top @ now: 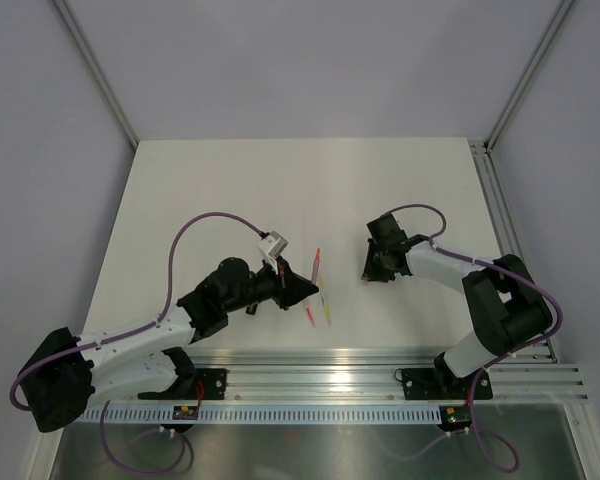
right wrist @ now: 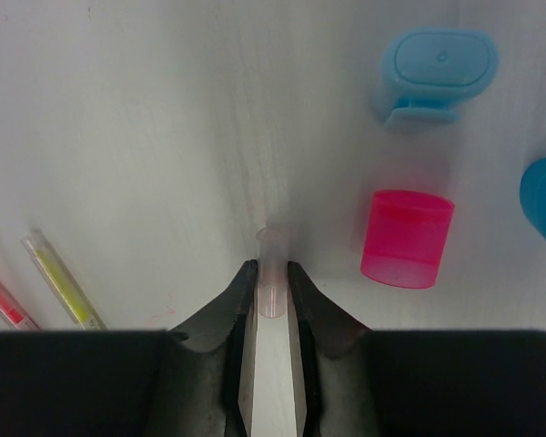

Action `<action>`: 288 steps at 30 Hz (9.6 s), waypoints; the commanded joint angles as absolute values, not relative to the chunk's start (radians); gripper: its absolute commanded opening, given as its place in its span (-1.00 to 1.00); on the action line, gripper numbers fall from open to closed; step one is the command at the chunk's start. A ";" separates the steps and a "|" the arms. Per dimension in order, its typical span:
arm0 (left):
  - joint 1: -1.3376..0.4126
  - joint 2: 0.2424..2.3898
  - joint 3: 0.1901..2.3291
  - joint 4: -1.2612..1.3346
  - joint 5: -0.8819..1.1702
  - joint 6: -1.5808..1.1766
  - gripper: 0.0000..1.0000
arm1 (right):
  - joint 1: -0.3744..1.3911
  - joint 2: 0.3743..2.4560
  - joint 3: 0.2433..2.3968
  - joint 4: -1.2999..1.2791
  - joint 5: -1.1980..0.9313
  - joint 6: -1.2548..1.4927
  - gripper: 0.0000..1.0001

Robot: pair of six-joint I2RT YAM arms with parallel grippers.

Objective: Insert the pens into the pen caps
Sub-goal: Insert the pen cap onto the pen.

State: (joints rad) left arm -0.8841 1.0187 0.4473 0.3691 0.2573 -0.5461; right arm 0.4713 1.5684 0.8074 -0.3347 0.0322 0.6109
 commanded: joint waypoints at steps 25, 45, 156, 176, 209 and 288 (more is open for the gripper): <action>-0.884 0.934 0.413 0.474 0.298 -0.552 -1.00 | 0.577 1.727 0.988 -0.514 0.212 0.627 -0.31; -0.884 0.905 0.402 0.451 0.262 -0.529 -1.00 | 0.611 1.776 1.035 -0.575 0.241 0.637 -0.21; -0.884 0.943 0.397 0.451 0.235 -0.505 -1.00 | 1.000 0.991 0.661 0.212 0.288 0.551 -1.00; -0.884 0.968 0.397 0.508 0.267 -0.534 -1.00 | 1.032 0.973 0.612 0.278 0.295 0.500 -1.00; -0.913 1.077 0.518 0.551 0.373 -0.644 -1.00 | 1.034 0.781 0.548 0.302 0.302 0.425 -1.00; -0.752 1.049 0.862 0.482 0.354 -0.594 -1.00 | 1.376 0.835 0.379 -0.040 0.304 0.931 -1.00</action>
State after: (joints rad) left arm -0.7502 1.0740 0.8356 0.3012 0.3939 -0.5789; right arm 1.3682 0.8608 0.3759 0.0158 0.3439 0.8982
